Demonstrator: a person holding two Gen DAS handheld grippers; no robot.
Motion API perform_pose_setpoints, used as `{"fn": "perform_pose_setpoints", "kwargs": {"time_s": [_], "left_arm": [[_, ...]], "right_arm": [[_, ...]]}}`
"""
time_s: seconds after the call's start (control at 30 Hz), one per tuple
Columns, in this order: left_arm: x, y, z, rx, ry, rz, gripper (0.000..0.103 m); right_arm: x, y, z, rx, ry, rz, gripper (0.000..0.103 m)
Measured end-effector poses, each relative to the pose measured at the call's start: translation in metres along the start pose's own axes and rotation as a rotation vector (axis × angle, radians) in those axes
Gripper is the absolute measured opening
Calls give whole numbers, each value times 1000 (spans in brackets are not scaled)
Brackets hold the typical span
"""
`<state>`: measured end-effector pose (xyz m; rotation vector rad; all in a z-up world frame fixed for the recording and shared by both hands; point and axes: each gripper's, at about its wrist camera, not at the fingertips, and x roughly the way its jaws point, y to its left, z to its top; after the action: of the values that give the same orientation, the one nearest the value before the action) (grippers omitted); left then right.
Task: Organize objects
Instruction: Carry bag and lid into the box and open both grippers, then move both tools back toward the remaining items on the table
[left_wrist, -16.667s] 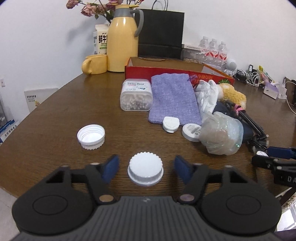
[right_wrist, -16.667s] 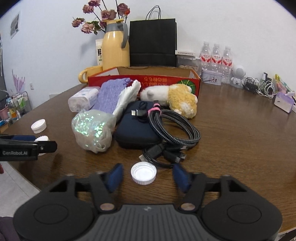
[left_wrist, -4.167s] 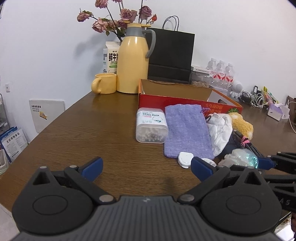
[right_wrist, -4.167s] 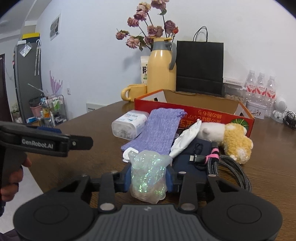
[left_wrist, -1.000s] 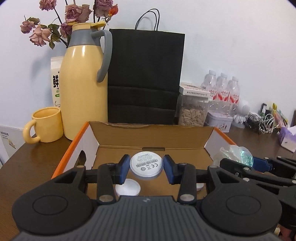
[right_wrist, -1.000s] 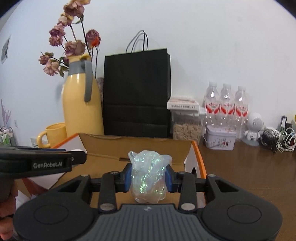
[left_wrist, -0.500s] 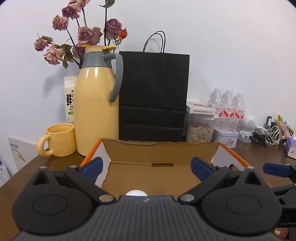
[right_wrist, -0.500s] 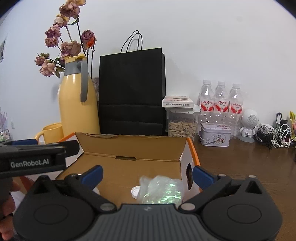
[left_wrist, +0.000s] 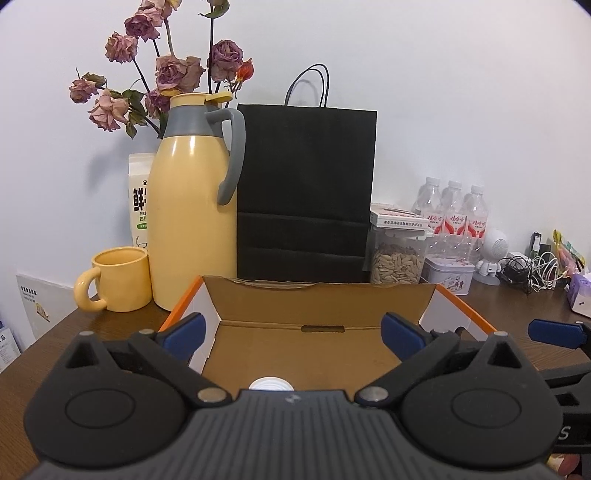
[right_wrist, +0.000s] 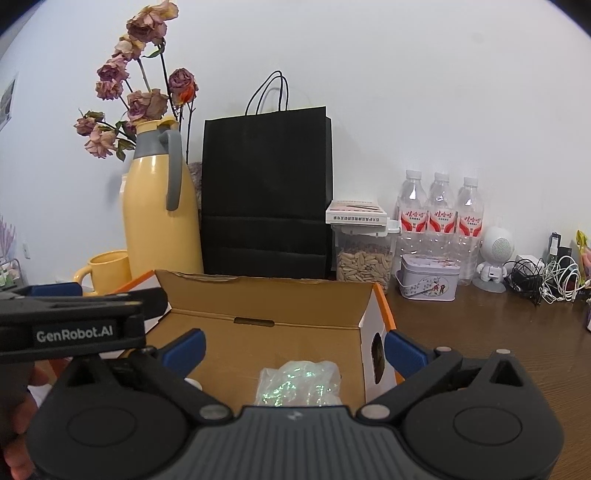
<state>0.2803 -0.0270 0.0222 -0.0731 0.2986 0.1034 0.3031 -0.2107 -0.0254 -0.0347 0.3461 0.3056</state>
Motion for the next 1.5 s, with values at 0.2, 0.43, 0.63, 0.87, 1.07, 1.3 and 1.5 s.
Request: {"fn": "perform_pose_setpoints", "kwargs": {"time_s": [0.2,0.43,0.63,0.87,1.07,1.3,1.5], "left_arm": [[-9,2,3,-7,-16,-7,103],[-29,3,11,-9,-46,-31,103],[-52,2,15,5,-68,-44,103],[-84,11,16,-8,-77,-53,103],[-109,20,14,1,-71,-36,103],[-141,28,7,26,-70,-25,103],[-162,38,-4,39,-48,-21,103]], "right_arm": [[-10,0,3,-3,-20,-2,103],[-26,-4,6,-4,-52,-2,103],[-45,-3,6,-22,-80,3,103],[-70,3,5,-42,-102,9,103],[-95,8,1,-51,-102,14,103],[-122,12,-11,-55,-81,15,103],[-145,15,-24,-64,-62,13,103]]}}
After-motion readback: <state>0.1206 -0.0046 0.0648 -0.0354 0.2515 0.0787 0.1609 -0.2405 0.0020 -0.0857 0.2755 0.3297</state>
